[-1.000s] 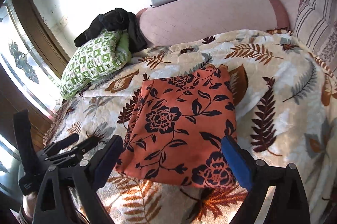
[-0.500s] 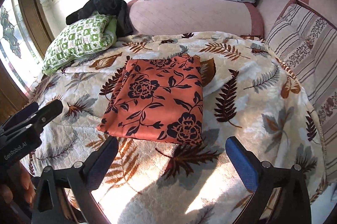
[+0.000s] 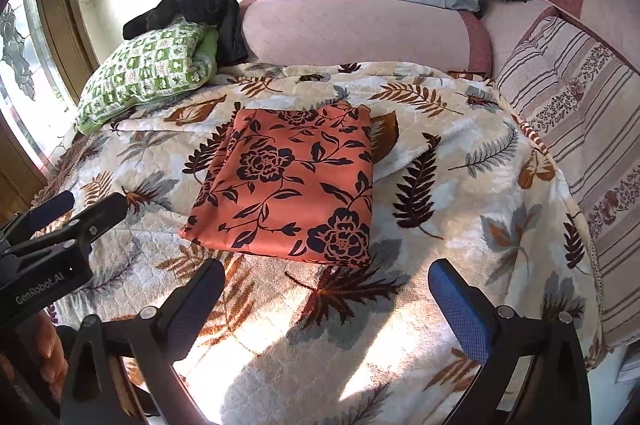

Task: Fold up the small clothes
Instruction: 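Release the folded blouse and pull both grippers back from it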

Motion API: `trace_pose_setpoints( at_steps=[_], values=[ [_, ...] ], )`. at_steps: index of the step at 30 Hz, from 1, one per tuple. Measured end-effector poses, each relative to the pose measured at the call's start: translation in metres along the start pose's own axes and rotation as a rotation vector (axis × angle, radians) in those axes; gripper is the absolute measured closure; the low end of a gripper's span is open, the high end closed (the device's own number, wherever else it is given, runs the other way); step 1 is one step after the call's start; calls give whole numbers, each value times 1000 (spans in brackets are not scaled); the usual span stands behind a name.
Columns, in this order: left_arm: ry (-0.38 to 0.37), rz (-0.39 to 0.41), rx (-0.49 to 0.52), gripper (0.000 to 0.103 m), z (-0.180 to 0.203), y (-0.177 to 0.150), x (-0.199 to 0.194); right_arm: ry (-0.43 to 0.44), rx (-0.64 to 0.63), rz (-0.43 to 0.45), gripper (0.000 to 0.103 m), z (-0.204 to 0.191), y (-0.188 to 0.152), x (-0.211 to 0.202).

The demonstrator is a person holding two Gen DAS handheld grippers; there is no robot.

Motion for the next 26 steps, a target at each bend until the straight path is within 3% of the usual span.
trace_pose_setpoints(
  at_steps=[5,18,21,26],
  values=[
    [-29,-8,16,8,8,1,1,-12,-14,-22,0,1,0,4],
    [14,-19,21,8,7,3,10,-67,13,22,0,11,16,5],
    [19,-13,15,1,6,4,9,-68,1,14,0,8,17,8],
    [15,10,14,1,6,8,7,-69,-6,8,0,4,16,12]
  ],
)
Point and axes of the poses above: each gripper's, at about its wrist camera, not at the fingertips, and x roughly the way its jaws point, z to its right, y to its top, the point moved 9 cm from there along x, roughly the way its jaws point, and after that the axes turned 12 degrees about y, right-handed, at the moved point
